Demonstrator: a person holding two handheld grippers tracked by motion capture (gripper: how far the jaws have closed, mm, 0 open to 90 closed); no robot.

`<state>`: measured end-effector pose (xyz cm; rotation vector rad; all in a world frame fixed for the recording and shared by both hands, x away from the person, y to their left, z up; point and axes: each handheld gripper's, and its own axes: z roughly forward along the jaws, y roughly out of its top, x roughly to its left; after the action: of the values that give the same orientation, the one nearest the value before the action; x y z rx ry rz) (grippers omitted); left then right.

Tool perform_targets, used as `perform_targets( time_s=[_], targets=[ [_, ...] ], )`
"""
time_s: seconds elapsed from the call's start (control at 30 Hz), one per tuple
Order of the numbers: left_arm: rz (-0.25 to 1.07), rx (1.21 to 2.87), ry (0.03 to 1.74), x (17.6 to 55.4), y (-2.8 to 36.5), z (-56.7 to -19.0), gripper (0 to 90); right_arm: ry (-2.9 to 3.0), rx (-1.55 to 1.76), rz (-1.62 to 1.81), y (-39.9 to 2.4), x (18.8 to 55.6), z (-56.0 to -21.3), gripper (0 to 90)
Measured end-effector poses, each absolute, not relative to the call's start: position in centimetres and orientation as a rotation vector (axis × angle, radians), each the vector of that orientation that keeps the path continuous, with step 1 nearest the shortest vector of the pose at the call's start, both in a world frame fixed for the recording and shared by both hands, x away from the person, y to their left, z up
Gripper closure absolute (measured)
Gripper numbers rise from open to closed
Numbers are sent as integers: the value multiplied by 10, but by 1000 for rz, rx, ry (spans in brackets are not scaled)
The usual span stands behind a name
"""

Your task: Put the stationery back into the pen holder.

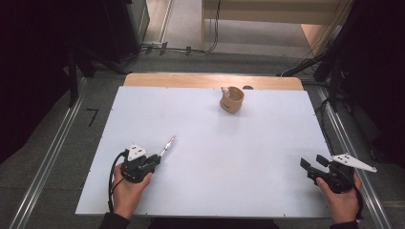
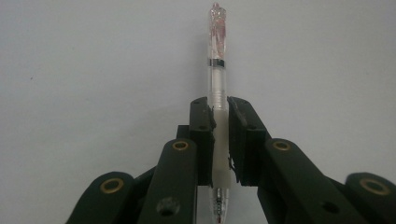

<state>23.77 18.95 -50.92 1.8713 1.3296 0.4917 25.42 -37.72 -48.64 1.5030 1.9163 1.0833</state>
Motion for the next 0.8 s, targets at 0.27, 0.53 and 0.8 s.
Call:
perform_targets(
  time_s=[0.27, 0.53, 0.8],
  targets=[
    [485, 1856, 1321, 250, 179, -500, 812, 1927, 1495, 1081, -376, 255, -488, 304],
    [465, 1844, 1321, 259, 172, -498, 812, 1931, 1505, 1081, -377, 255, -488, 305],
    [455, 1848, 1316, 266, 162, -496, 812, 1939, 1502, 1079, -376, 256, -489, 304]
  ],
)
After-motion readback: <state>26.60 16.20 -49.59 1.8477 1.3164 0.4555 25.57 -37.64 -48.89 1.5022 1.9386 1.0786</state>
